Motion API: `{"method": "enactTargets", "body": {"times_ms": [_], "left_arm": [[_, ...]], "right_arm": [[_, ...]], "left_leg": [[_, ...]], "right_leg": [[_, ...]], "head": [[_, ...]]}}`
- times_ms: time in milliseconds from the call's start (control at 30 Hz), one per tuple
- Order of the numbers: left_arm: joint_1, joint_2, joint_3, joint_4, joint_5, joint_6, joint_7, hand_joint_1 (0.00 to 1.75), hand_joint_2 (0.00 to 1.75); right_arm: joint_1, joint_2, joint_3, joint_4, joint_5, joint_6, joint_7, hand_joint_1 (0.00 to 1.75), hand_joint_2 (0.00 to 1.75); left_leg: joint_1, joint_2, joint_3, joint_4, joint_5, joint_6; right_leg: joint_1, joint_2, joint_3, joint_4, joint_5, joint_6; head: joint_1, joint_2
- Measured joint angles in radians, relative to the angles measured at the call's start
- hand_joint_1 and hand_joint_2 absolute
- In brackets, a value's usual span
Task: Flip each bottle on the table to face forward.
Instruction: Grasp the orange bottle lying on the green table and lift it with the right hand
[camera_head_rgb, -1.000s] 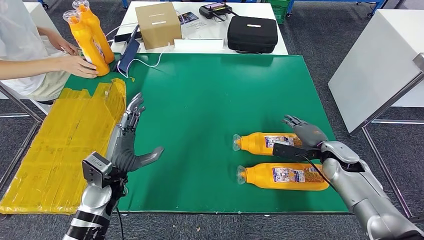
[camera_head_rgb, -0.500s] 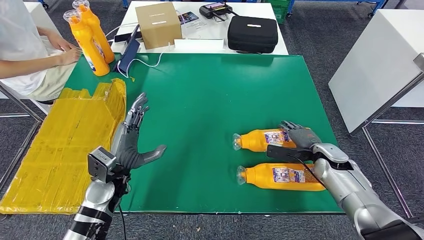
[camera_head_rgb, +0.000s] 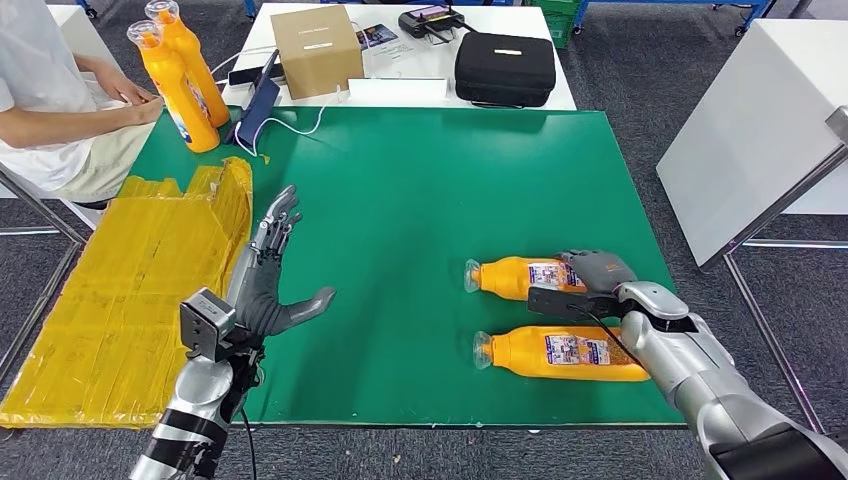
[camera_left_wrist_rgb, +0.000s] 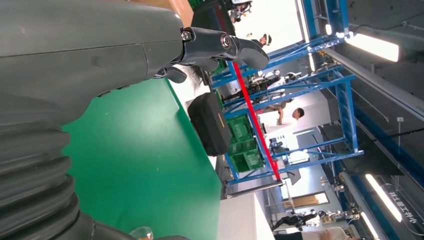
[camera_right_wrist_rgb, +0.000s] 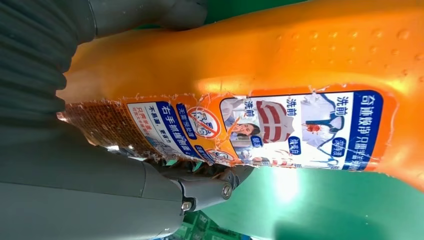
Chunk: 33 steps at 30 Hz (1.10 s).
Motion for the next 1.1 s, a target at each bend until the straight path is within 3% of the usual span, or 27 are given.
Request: {"method": "enactTargets", "body": {"times_ms": [367,700,900,1100], "left_arm": [[0.006,-0.004,0.0,0.0,0.006,-0.008,0.026,0.0,1.75],[0.002,-0.019,-0.048,0.001,-0.063,-0.008,0.086,0.0,1.75],[-0.005,-0.021,-0.081,0.012,-0.071,0.001,0.09,0.0,1.75],[-0.014,-0.023,-0.104,0.027,-0.071,0.001,0.091,0.0,1.75]], "right_arm": [[0.017,0.054,-0.01,-0.016,0.036,-0.172,0.067,1.75,1.75],[0.163,0.226,-0.213,-0.406,-0.09,-0.379,0.013,1.75,1.75],[0.237,0.288,-0.283,-0.574,-0.2,-0.379,-0.052,1.75,1.75],[0.295,0.357,-0.289,-0.66,-0.355,-0.239,-0.098,1.75,1.75]], "left_leg": [[0.0,0.0,0.0,0.0,0.0,0.0],[0.0,0.0,-0.001,0.0,0.0,0.0],[0.0,0.0,-0.002,0.0,0.0,0.0],[0.0,0.0,-0.001,0.0,0.0,0.0]], "right_leg": [[0.0,0.001,0.0,0.001,0.0,0.0],[0.0,0.0,-0.002,0.001,0.0,0.0],[0.0,0.0,-0.002,0.001,-0.001,0.0],[0.0,0.001,-0.002,0.001,0.0,0.0]], "head": [[0.0,0.0],[0.0,0.0],[0.0,0.0],[0.0,0.0]]}}
